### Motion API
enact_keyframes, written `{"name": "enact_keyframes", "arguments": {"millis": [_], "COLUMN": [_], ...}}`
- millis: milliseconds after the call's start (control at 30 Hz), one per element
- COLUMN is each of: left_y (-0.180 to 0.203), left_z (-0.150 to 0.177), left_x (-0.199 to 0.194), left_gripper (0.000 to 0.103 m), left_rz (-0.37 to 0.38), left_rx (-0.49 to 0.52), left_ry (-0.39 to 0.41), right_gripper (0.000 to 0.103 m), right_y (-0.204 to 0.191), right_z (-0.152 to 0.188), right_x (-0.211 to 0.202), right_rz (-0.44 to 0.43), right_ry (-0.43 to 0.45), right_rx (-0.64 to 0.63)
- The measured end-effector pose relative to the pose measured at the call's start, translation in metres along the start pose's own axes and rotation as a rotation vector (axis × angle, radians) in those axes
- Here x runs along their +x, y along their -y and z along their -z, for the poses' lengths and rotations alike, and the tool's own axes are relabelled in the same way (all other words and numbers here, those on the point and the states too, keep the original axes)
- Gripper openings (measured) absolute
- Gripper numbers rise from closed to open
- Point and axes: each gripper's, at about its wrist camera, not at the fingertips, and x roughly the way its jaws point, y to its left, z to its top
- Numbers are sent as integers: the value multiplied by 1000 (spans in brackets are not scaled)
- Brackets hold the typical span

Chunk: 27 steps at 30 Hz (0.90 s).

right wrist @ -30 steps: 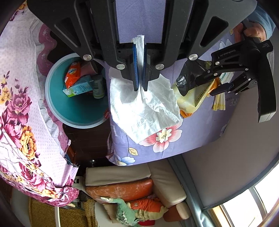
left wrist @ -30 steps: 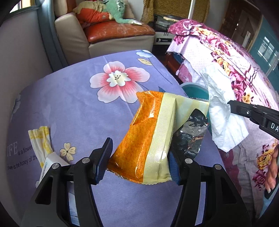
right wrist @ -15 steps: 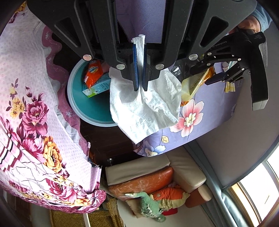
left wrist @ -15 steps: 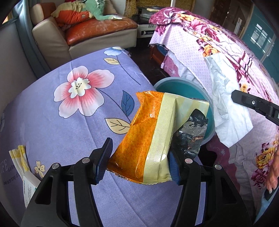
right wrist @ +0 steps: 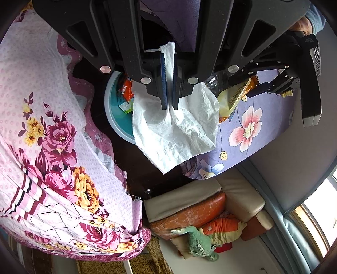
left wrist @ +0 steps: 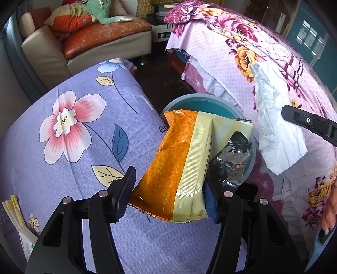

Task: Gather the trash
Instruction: 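Carry the snack bag in the left gripper over the teal bin while the right gripper carries the tissue there, then open the left gripper to drop the snack bag into the bin while the right gripper drops the tissue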

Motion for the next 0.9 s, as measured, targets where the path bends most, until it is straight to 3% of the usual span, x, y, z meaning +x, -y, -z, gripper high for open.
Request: {"name": "enact_keyframes", "arguments": {"millis": [567, 800, 900], "left_y": [43, 43, 38], "left_z": [-29, -37, -38], "left_x": [45, 42, 40], "left_gripper": [64, 89, 91], "left_rz": [64, 76, 76], "left_rx": [62, 48, 34], "left_ry": [-42, 0, 7], "right_gripper": [5, 5, 5], "right_y": [31, 35, 34], "right_z": [-17, -21, -22], "right_x": [6, 12, 15], "right_rz": [58, 81, 87], "right_ry": [1, -8, -15], "right_rx": [38, 43, 41]}}
